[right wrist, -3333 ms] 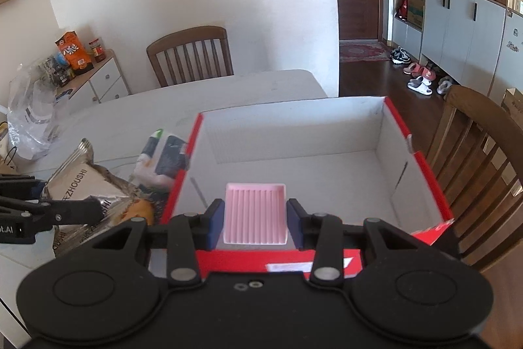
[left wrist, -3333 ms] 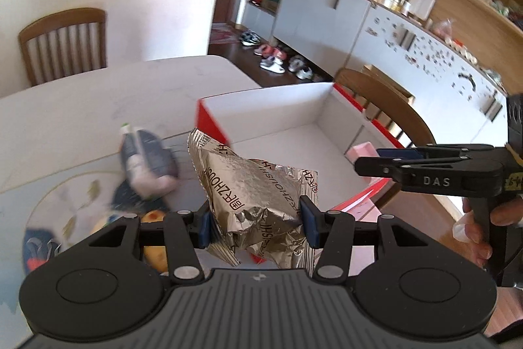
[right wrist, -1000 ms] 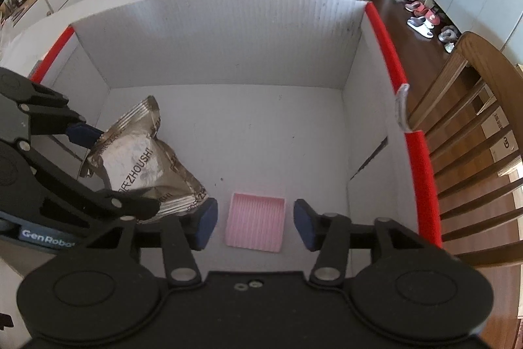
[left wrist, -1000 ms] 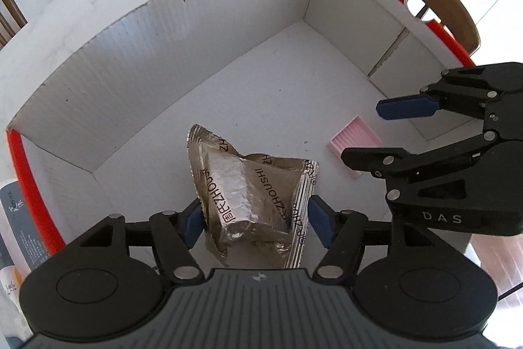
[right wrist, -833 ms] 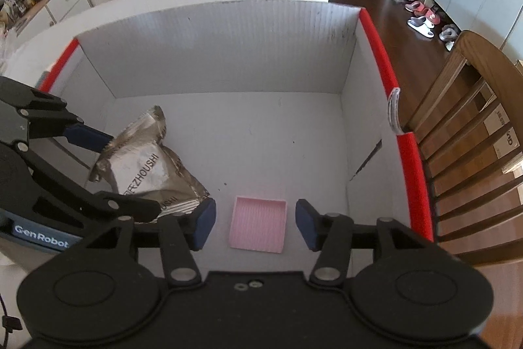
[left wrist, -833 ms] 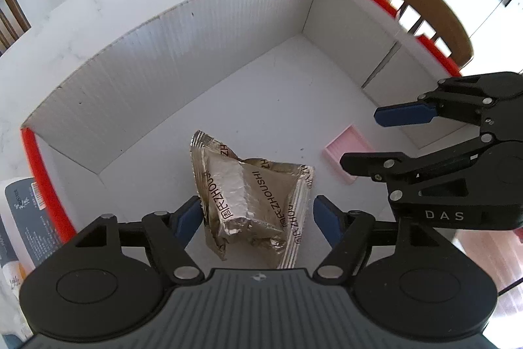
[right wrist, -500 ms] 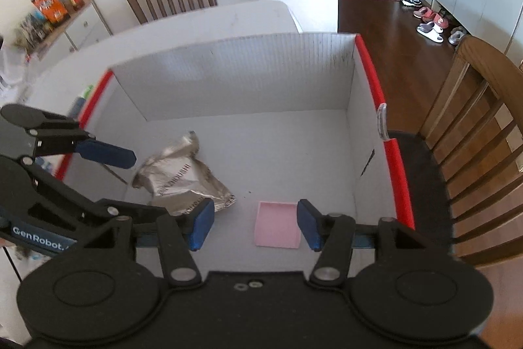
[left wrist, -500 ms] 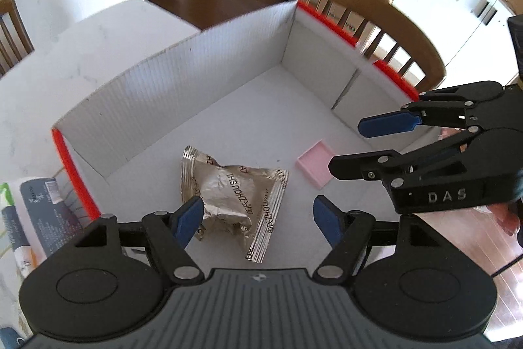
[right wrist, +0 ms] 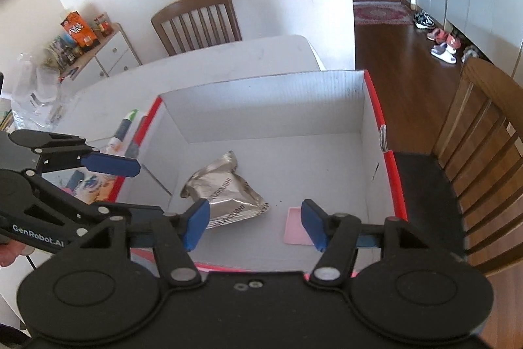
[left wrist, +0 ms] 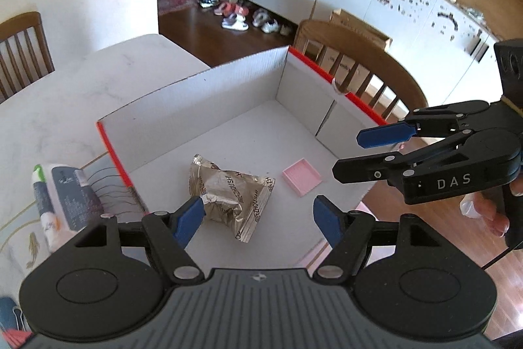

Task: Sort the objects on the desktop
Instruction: 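Withdraw both tools from the red box back over the table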

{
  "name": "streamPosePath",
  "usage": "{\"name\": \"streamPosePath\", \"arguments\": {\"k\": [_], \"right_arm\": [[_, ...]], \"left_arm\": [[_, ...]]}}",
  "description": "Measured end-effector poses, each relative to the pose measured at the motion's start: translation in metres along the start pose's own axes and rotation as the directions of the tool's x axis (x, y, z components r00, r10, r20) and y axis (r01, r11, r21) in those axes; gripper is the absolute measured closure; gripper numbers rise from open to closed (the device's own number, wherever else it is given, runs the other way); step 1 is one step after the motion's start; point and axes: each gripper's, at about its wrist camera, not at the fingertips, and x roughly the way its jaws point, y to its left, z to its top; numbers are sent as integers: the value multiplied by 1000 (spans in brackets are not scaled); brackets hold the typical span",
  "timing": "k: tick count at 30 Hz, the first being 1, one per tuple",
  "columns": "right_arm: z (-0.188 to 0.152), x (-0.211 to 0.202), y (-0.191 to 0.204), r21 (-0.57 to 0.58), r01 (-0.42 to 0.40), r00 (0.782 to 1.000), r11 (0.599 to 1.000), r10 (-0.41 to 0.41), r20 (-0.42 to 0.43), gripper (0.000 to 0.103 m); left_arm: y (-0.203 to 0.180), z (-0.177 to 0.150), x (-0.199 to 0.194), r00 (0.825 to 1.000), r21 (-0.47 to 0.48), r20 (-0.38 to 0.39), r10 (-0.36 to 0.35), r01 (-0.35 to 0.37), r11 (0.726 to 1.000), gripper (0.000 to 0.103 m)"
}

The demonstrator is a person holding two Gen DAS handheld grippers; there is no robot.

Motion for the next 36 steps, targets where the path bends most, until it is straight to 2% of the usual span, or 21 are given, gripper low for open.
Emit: {"name": "streamPosePath", "arguments": {"k": [8,17,22,25,28,32,34,36], "right_arm": [[-12,-13,23,-41,1,998,999,2,55,38],[-30,-18,60,-43,5,995,999,0,101,28],[-38,-16,82,-31,6,994,999,-3,109,27],[-42,-14,97,-22,4,994,1000,-2,113,27],[-47,-13,115,-17,4,993,1000,-2,122,22],[-55,-9,141,-30,2,991,1000,2,132,21],[-59,-7,155,-42,3,990,999,3,138,14],[-62,-4,167,-56,4,990,998,4,138,13]], "left_arm": [[4,-22,-31,997,-35,71,-5,7,999,30],[25,-62,-55,996,-67,89,-5,11,998,30],[44,-82,-69,995,-72,95,-7,14,997,29],[57,-94,-79,995,-69,100,-18,25,997,22],[72,-106,-89,994,-75,104,-25,33,997,21],[92,-123,-101,994,-71,105,-23,31,997,16],[101,-132,-107,994,-61,106,-17,24,998,15],[109,-140,-110,994,-51,106,-14,20,999,11]]}}
